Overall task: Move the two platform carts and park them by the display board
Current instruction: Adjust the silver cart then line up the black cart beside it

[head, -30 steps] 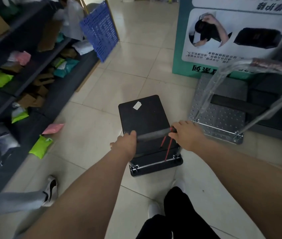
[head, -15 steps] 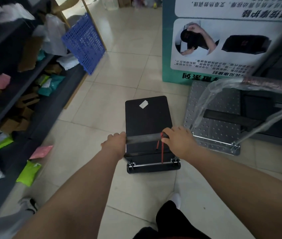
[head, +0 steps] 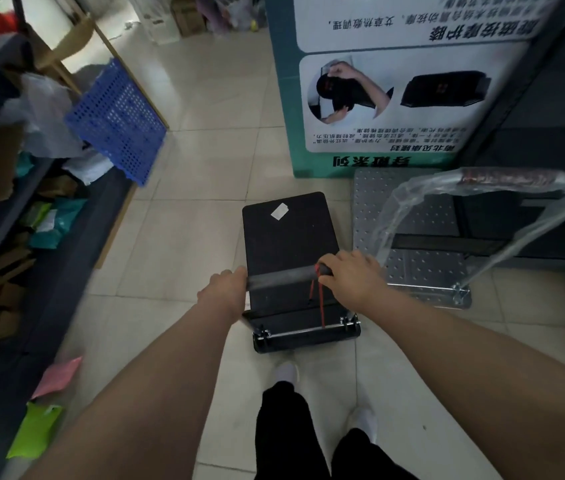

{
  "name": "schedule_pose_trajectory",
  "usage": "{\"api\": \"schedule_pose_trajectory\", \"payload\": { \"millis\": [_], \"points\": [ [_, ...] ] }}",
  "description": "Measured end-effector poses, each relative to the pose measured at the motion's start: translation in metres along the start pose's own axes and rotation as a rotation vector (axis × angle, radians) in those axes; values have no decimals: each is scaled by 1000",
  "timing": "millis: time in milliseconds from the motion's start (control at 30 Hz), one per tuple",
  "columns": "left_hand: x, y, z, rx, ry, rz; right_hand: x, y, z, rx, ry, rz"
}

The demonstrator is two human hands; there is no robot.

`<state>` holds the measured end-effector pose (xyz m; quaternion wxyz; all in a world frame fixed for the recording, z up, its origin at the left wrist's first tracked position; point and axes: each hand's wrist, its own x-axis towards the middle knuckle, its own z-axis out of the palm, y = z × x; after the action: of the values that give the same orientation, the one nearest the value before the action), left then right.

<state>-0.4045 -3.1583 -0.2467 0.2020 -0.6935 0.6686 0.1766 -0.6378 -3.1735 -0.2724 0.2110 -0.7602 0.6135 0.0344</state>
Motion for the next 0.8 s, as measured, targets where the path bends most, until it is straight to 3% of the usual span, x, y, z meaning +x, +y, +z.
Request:
{"api": "schedule_pose_trajectory", "payload": {
  "millis": [533,800],
  "points": [
    [129,-20,-86,96,-27,190,96,-13,-31,55,48,232],
    [162,-9,-105,86,-26,203,125,-3,-47,101,53,310]
  ]
}}
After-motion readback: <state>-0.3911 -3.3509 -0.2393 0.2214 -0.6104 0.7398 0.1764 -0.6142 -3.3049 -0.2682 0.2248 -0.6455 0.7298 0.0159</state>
